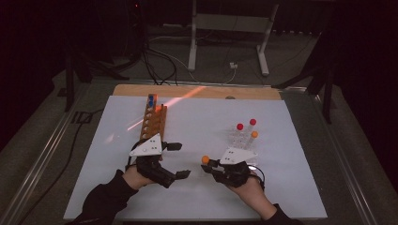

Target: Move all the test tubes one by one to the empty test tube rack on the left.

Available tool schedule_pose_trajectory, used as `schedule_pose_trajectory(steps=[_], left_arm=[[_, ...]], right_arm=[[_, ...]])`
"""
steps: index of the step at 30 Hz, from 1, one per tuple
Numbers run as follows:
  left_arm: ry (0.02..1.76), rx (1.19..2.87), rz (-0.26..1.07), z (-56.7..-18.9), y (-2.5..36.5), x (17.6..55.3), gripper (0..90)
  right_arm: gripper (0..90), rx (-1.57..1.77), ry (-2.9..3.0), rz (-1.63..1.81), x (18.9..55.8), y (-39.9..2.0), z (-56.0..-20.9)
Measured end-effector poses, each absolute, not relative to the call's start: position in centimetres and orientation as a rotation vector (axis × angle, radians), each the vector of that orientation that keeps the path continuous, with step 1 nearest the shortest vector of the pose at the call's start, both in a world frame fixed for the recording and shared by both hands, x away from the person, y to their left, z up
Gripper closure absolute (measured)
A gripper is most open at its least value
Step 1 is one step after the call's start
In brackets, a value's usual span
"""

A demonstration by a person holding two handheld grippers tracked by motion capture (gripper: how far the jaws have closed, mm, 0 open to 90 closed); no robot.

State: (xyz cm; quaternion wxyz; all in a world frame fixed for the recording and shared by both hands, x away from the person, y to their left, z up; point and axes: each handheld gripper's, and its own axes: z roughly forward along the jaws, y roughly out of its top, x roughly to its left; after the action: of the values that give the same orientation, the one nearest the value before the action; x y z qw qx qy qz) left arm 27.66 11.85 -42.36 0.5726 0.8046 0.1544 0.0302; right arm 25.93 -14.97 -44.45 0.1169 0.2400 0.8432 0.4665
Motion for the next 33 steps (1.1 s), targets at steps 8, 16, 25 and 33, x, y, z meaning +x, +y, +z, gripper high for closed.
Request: schedule_pose_trajectory(steps=[8,16,25,33], left_arm=[[0.333,1.894,0.068,-42.7,11.0,27.5,20.0],[0.332,1.921,0.106,-43.2,10.0,27.3,39.3],[0.316,1.960,0.165,-43.7,9.1,27.4,61.0],[0.304,1.959,0.196,-43.5,8.8,27.4,71.2]], right_arm=[[74.9,0.673,2.500,1.361,25.7,-13.9,-44.7],[74.9,0.665,2.514,1.368,25.7,-13.4,-44.7],[74.9,0.664,2.516,1.367,25.6,-13.4,-44.6],[74.8,0.672,2.507,1.375,25.7,-13.5,-44.6]])
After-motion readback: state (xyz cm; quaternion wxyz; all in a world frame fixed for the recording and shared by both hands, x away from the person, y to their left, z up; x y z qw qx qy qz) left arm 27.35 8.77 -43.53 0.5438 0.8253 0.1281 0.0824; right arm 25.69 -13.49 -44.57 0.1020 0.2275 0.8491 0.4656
